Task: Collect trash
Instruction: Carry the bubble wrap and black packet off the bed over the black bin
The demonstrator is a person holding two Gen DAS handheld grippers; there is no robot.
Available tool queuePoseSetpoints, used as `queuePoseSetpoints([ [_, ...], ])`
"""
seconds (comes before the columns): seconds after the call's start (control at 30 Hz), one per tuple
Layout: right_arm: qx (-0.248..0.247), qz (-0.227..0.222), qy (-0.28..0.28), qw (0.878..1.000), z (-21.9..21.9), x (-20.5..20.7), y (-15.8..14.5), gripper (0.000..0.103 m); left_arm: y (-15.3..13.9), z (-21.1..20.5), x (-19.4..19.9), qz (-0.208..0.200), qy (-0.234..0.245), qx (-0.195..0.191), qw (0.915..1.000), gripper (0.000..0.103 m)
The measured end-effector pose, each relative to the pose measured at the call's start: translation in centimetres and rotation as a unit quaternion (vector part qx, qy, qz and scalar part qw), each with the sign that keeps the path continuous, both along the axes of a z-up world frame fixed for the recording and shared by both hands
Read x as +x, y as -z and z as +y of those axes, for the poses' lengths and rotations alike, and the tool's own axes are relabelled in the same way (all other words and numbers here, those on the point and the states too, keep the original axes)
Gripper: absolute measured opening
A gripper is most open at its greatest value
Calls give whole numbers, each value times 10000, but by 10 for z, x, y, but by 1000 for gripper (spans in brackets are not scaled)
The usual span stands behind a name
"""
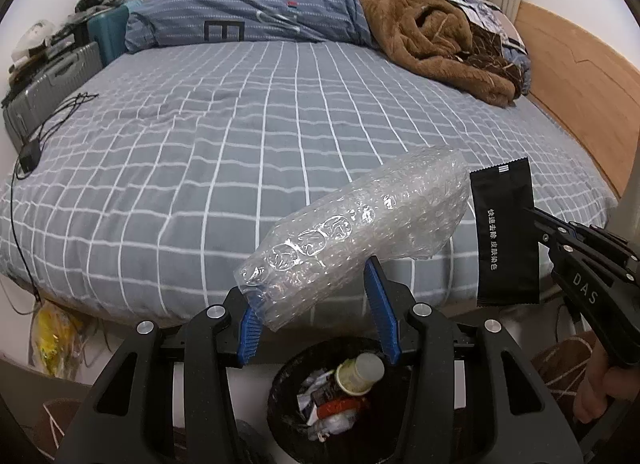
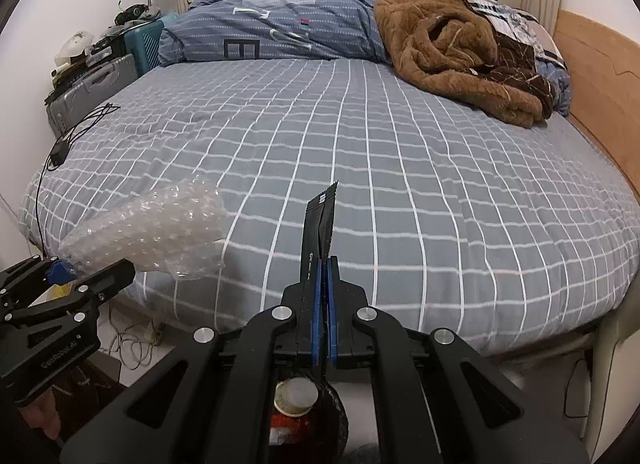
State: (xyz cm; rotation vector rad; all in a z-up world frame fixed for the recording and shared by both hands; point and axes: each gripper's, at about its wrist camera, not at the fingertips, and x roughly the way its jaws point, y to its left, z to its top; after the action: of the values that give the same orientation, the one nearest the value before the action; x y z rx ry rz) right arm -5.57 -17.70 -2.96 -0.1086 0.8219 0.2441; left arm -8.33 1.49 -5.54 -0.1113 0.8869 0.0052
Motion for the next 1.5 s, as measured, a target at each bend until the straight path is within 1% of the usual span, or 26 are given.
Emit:
queuePoseSetpoints([
  [0.27,-41,80,23,10000,-8,-19,4,3,9,-10,-20,96,68,0,9999,46],
  [0.6,-103,200,0,9997,-15,-42,16,3,18,-20,-51,176,167,-79,9997,46],
  [0.7,-130,250,-13,9996,-18,-50,20,3,23,-24,-60,260,222,-147,9993,46],
  [0.9,-174,349,-16,9992,-22,-61,28,3,29,-30,-69,359,269,-130,9989,46],
  [1.2,-295,630,122,9975,-34,-76,47,3,49,-41,-79,653,393,-171,9969,46],
  [1.5,-403,781,316,9956,-48,-77,57,3,71,-53,-81,998,565,-142,9933,46],
])
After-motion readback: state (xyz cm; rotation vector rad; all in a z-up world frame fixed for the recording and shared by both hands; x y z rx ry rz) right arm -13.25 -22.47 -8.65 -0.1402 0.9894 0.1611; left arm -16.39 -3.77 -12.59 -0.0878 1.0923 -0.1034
